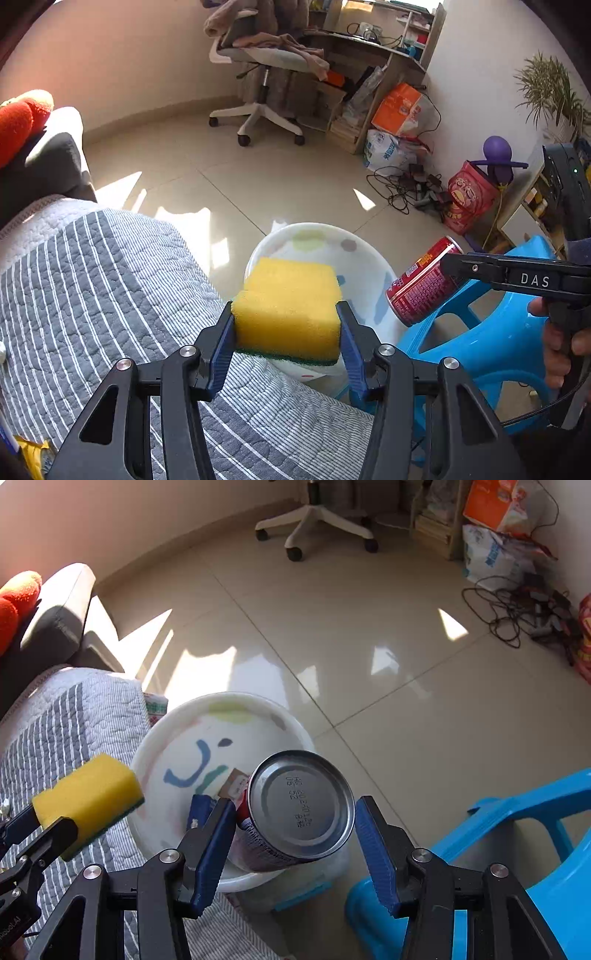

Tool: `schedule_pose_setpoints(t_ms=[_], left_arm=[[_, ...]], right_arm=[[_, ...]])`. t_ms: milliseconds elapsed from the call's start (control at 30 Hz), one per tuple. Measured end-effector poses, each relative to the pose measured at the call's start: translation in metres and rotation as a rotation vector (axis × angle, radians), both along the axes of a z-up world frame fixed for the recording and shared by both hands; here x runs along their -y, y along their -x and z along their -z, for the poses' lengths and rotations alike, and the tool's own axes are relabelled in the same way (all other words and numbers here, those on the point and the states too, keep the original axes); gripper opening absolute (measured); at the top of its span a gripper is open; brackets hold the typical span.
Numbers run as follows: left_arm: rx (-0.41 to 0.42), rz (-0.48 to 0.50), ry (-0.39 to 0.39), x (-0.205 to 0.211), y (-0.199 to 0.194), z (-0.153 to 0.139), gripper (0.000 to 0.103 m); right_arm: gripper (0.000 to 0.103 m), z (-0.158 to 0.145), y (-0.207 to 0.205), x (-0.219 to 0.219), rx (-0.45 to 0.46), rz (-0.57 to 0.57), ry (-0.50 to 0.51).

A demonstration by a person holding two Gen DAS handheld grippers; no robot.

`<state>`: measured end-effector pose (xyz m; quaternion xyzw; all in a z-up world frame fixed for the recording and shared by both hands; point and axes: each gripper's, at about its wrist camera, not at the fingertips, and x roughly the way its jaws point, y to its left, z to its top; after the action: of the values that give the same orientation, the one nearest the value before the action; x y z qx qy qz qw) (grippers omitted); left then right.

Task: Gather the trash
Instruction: 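Carry sponge and can to the wastebasket and open the left tool, then open the right tool to drop the red can into the wastebasket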

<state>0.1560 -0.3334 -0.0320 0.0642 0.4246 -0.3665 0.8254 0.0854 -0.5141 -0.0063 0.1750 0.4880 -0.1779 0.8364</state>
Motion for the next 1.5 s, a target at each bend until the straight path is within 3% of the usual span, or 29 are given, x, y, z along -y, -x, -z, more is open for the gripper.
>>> schedule_pose_setpoints(t_ms=[133,367,567,867,1000,1333,1500], left_arm=[[0.029,0.034,-0.006,0.010,-0.003,0.012,0.058],[0.091,0.023,-0.097,0.014,-0.001,0.018,0.089],[0.073,-0.066,-0.185,-0.015,-0.009,0.020,0.090],[-0.004,-0.206,-0.232,-0.086,-0.023,0.021,0.090],[-0.006,-0.250,-0.240,-0.116,-0.022,0.013,0.091],[0.005,-0.327,-0.274,-0.191,-0.013,-0.005,0.095],[-0.009,-0.378,-0.263,-0.232,-0.009,-0.010,0.103]], right_arm=[[0.058,0.002,0.006,0.004,-0.002,0.003,-0.001],[0.058,0.002,0.007,0.005,-0.002,0.004,-0.003],[0.058,0.003,0.001,0.001,0.002,-0.002,0.001],[0.060,0.010,-0.022,-0.014,0.002,-0.018,0.007],[0.074,0.011,-0.029,-0.024,0.001,-0.029,-0.026],[0.085,0.001,-0.034,-0.073,-0.034,-0.112,0.046],[0.093,-0.002,-0.038,-0.105,-0.035,-0.173,0.062]])
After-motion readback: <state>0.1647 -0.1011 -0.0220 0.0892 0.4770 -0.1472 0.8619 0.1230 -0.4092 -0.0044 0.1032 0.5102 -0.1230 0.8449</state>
